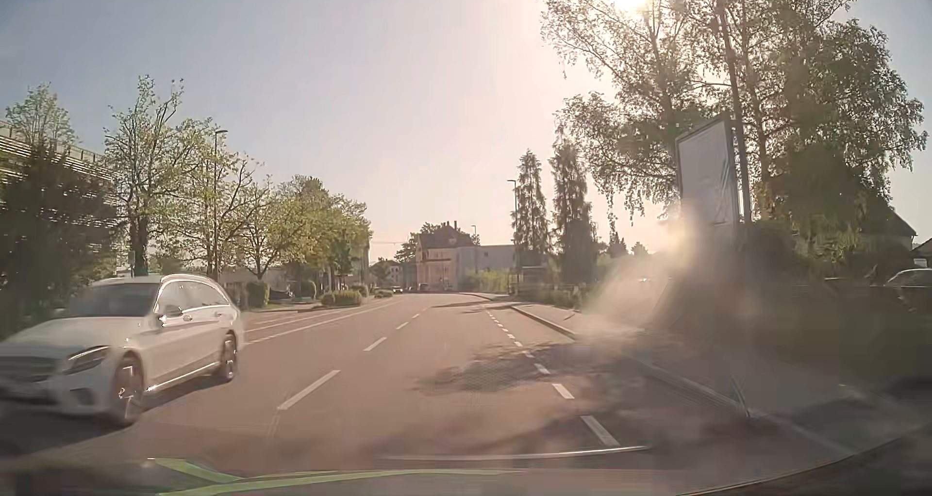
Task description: Follow the waypoints while adhering to traffic rules and regulations
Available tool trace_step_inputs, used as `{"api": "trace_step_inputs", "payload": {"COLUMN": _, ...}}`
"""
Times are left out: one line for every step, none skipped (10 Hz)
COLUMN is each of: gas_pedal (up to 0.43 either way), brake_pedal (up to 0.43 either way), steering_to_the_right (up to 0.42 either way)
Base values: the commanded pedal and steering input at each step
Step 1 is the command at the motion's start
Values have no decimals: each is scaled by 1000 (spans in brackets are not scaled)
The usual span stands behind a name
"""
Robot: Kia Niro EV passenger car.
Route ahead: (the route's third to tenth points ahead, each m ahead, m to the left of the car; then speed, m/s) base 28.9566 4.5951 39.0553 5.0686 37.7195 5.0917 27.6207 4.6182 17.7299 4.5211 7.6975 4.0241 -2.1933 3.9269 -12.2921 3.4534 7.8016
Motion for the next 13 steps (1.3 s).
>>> {"api": "trace_step_inputs", "payload": {"gas_pedal": 0, "brake_pedal": 24, "steering_to_the_right": -10}}
{"api": "trace_step_inputs", "payload": {"gas_pedal": 0, "brake_pedal": 30, "steering_to_the_right": -10}}
{"api": "trace_step_inputs", "payload": {"gas_pedal": 0, "brake_pedal": 37, "steering_to_the_right": -10}}
{"api": "trace_step_inputs", "payload": {"gas_pedal": 0, "brake_pedal": 49, "steering_to_the_right": -10}}
{"api": "trace_step_inputs", "payload": {"gas_pedal": 0, "brake_pedal": 49, "steering_to_the_right": -10}}
{"api": "trace_step_inputs", "payload": {"gas_pedal": 0, "brake_pedal": 55, "steering_to_the_right": -10}}
{"api": "trace_step_inputs", "payload": {"gas_pedal": 0, "brake_pedal": 61, "steering_to_the_right": -10}}
{"api": "trace_step_inputs", "payload": {"gas_pedal": 0, "brake_pedal": 73, "steering_to_the_right": -9}}
{"api": "trace_step_inputs", "payload": {"gas_pedal": 0, "brake_pedal": 98, "steering_to_the_right": -10}}
{"api": "trace_step_inputs", "payload": {"gas_pedal": 0, "brake_pedal": 104, "steering_to_the_right": -9}}
{"api": "trace_step_inputs", "payload": {"gas_pedal": 0, "brake_pedal": 104, "steering_to_the_right": -10}}
{"api": "trace_step_inputs", "payload": {"gas_pedal": 0, "brake_pedal": 104, "steering_to_the_right": -10}}
{"api": "trace_step_inputs", "payload": {"gas_pedal": 0, "brake_pedal": 104, "steering_to_the_right": -10}}
